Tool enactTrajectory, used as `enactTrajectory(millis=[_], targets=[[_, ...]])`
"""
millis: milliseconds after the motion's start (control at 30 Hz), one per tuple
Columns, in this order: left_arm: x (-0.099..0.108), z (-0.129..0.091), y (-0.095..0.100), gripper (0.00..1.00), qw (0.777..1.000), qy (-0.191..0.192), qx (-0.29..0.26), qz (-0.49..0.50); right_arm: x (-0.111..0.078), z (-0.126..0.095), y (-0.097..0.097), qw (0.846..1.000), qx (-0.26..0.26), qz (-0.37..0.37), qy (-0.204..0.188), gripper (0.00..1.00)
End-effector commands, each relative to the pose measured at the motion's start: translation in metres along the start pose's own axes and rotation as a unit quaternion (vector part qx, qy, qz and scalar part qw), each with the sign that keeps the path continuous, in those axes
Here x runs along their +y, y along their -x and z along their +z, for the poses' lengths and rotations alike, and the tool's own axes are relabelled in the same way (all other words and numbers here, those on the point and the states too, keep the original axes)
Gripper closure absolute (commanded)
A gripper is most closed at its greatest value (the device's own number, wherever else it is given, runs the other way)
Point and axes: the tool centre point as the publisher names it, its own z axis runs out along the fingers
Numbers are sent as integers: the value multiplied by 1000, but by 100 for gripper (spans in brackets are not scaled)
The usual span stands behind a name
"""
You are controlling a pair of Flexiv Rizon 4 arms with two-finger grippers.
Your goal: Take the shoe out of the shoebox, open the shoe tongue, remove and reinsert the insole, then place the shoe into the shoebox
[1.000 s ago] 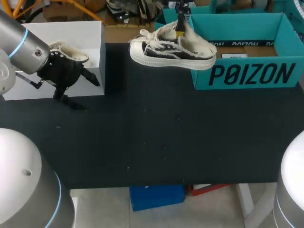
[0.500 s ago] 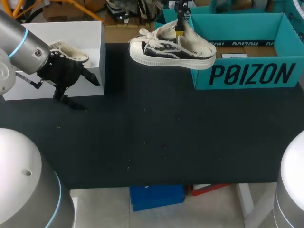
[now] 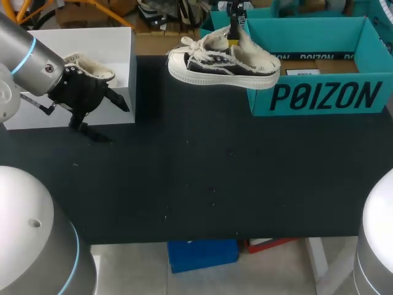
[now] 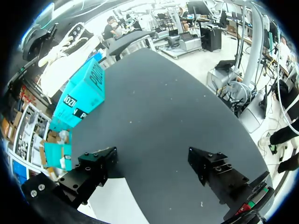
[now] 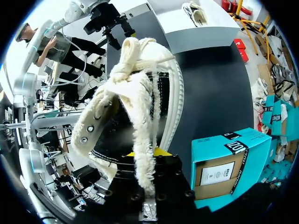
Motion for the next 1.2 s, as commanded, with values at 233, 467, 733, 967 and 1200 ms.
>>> enactTrajectory(millis=[233,467,733,967,1200], targets=[[0,0,-1,0,1000,1,-2,1,-54,-16,48,998,2,-52,-30,100],[0,0,-1,0,1000,1,-2,1,-101,-26,84,997,-25,-65,-23,100],[0,0,-1,0,1000,1,-2,1,-144,-27,119,995,-81,-61,-24,100],[0,0,-1,0,1000,1,-2,1,-167,-20,139,992,-119,-50,-10,100],[0,0,-1,0,1000,1,-2,1,-187,-9,154,990,-129,-55,-10,100]])
